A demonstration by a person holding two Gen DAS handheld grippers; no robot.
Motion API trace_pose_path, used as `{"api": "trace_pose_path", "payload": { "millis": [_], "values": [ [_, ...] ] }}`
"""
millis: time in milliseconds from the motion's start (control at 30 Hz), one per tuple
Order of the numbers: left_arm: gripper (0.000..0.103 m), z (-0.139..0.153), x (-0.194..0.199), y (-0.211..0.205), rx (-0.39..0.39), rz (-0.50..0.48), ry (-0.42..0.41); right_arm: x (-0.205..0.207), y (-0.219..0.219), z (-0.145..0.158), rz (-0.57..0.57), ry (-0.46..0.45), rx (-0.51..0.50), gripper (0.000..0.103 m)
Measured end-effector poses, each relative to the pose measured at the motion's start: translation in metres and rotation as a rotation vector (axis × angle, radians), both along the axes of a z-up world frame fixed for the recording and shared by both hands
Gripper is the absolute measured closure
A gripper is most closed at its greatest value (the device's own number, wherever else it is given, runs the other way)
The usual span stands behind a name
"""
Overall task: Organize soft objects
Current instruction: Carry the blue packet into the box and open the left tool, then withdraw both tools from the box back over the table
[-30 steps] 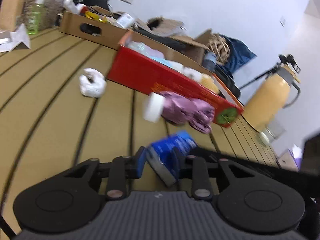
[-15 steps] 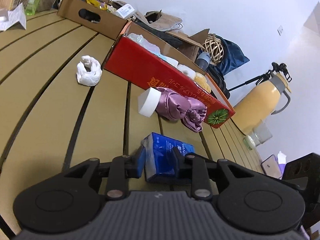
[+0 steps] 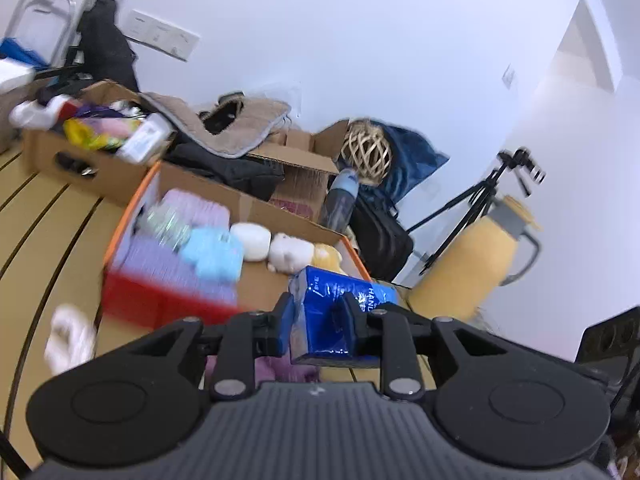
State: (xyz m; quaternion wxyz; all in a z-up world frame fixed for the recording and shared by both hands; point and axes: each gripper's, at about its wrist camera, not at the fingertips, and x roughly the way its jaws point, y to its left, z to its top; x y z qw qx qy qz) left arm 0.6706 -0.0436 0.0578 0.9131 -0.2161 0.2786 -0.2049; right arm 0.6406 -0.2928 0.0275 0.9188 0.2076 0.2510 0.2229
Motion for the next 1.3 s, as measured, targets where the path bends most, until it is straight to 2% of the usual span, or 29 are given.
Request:
{"api": "trace_pose_path", "payload": {
  "millis": [133,200,267,333,400,467,533,567,633,767,900,967,1067,1133,1233,1300],
  "values": [
    [0.078,-0.017,0.076,-0.006,-0.009,0.028,0.126,0.082,-0.011,0.0,0.002,0.121,0.024,0.08],
    [0.079,-0.039,0.106,-0.01,0.005,0.033,0.216,0.119,-0.013,-0.016,-0.002,0.194,0.021,0.08],
    [0.079,-0.059,0.121,-0.017,0.049,0.039,0.274,0.146,-0.013,-0.038,-0.032,0.273,-0.002,0.081],
    [0.079,-0.068,0.126,-0.028,0.14,0.028,0.253,0.157,-0.005,-0.051,-0.037,0.307,-0.053,0.081],
    [0.078,-0.069,0.125,-0.036,0.19,0.014,0.235,0.161,0.001,-0.062,-0.044,0.328,-0.107,0.083],
    [0.072,-0.07,0.125,-0.037,0.177,-0.02,0.237,0.159,0.007,-0.063,-0.055,0.314,-0.163,0.081],
    [0.071,-0.066,0.121,-0.033,0.174,-0.047,0.234,0.153,0.007,-0.055,-0.088,0.295,-0.194,0.078],
    [0.066,-0.061,0.116,-0.03,0.172,-0.049,0.219,0.15,0.007,-0.048,-0.099,0.27,-0.21,0.074],
    [0.063,-0.045,0.102,-0.02,0.179,-0.044,0.164,0.146,0.003,-0.035,-0.108,0.247,-0.224,0.071],
    [0.063,-0.005,0.063,0.008,0.213,-0.001,0.078,0.127,-0.003,-0.007,-0.097,0.179,-0.235,0.07],
    [0.057,0.026,0.007,0.03,0.327,0.071,-0.026,0.094,-0.005,0.023,-0.099,0.107,-0.257,0.067],
    [0.051,0.036,-0.029,0.041,0.363,0.1,-0.08,0.065,-0.006,0.037,-0.086,0.06,-0.274,0.062],
    [0.047,0.044,-0.089,0.06,0.37,0.141,-0.133,0.011,-0.005,0.055,-0.059,-0.017,-0.296,0.052],
    [0.045,0.047,-0.121,0.069,0.372,0.166,-0.157,-0.024,-0.002,0.061,-0.05,-0.054,-0.311,0.05],
    [0.034,0.046,-0.176,0.08,0.418,0.211,-0.223,-0.077,0.004,0.059,-0.045,-0.097,-0.343,0.042],
    [0.033,0.042,-0.21,0.083,0.458,0.238,-0.246,-0.106,0.007,0.052,-0.051,-0.112,-0.357,0.042]
  ]
}}
